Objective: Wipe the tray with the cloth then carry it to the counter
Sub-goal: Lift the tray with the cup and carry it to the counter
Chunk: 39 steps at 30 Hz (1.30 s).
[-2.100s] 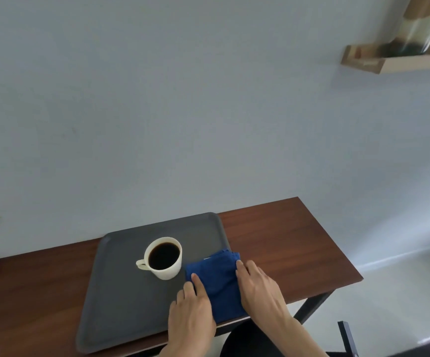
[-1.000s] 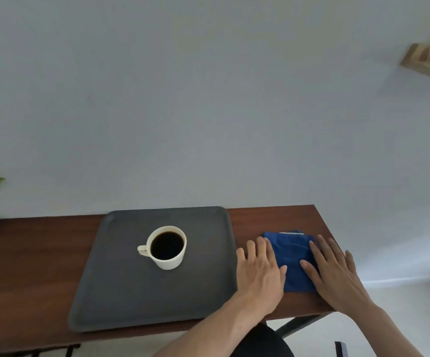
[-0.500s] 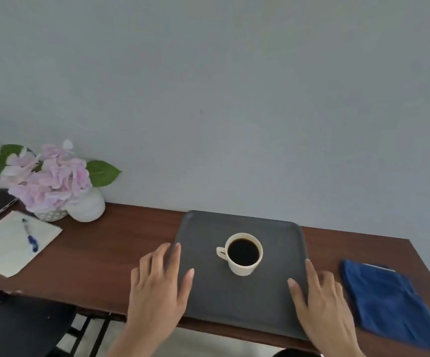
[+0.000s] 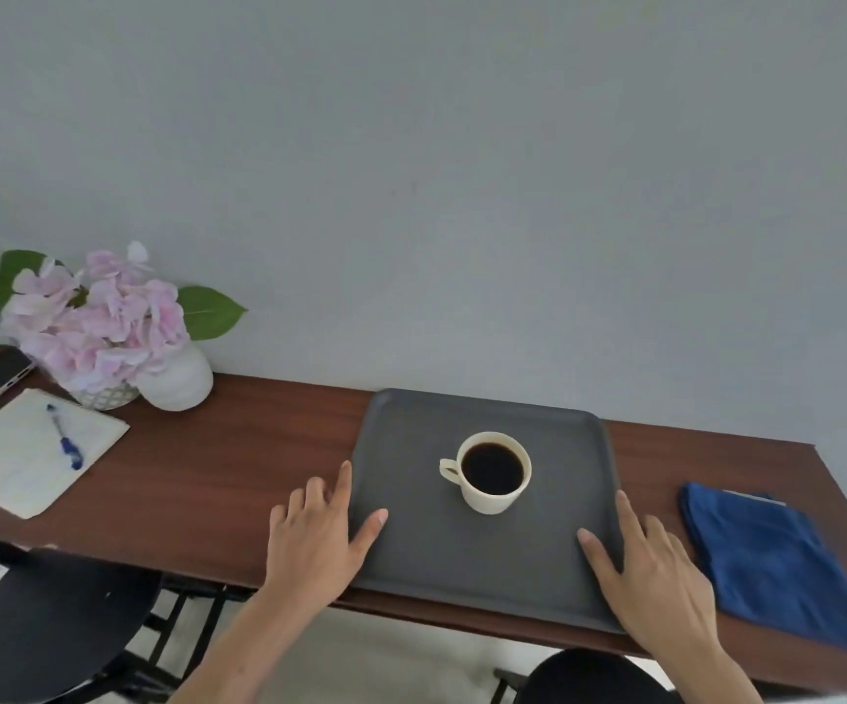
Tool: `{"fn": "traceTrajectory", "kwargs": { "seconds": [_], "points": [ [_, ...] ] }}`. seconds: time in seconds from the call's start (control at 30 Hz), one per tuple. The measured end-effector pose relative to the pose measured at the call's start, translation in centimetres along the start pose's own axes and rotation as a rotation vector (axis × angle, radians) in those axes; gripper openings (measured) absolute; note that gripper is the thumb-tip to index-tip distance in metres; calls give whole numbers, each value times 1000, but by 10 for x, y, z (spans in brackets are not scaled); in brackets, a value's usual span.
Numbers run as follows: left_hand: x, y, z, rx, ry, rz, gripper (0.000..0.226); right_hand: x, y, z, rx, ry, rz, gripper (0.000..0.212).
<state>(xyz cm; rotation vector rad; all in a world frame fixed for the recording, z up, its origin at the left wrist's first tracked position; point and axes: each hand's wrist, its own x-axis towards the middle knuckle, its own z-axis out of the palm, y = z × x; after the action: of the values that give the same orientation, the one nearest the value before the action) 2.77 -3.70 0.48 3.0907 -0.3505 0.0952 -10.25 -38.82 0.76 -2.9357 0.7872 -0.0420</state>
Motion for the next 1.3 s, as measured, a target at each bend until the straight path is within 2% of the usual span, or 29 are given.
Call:
{"fn": "traceTrajectory", "kwargs": {
  "seconds": [0.17, 0.6, 0.97, 1.13, 1.3],
  "points": [
    [3, 7, 3, 12, -26, 33, 95, 3, -2, 0, 6, 11, -13, 92],
    [0, -7, 8, -183, -20, 95, 101, -7, 4, 8, 156, 72, -32, 94],
    [-6, -2, -18, -251, -7, 223, 103, -62, 7, -11, 189, 109, 127, 95],
    [-5, 12, -37, -269, -11, 324, 97, -99, 18, -20, 223, 157, 226, 91],
    [-10, 39, -44, -296, -16, 464, 102, -147, 38, -29, 244, 215, 354, 88]
  ]
}}
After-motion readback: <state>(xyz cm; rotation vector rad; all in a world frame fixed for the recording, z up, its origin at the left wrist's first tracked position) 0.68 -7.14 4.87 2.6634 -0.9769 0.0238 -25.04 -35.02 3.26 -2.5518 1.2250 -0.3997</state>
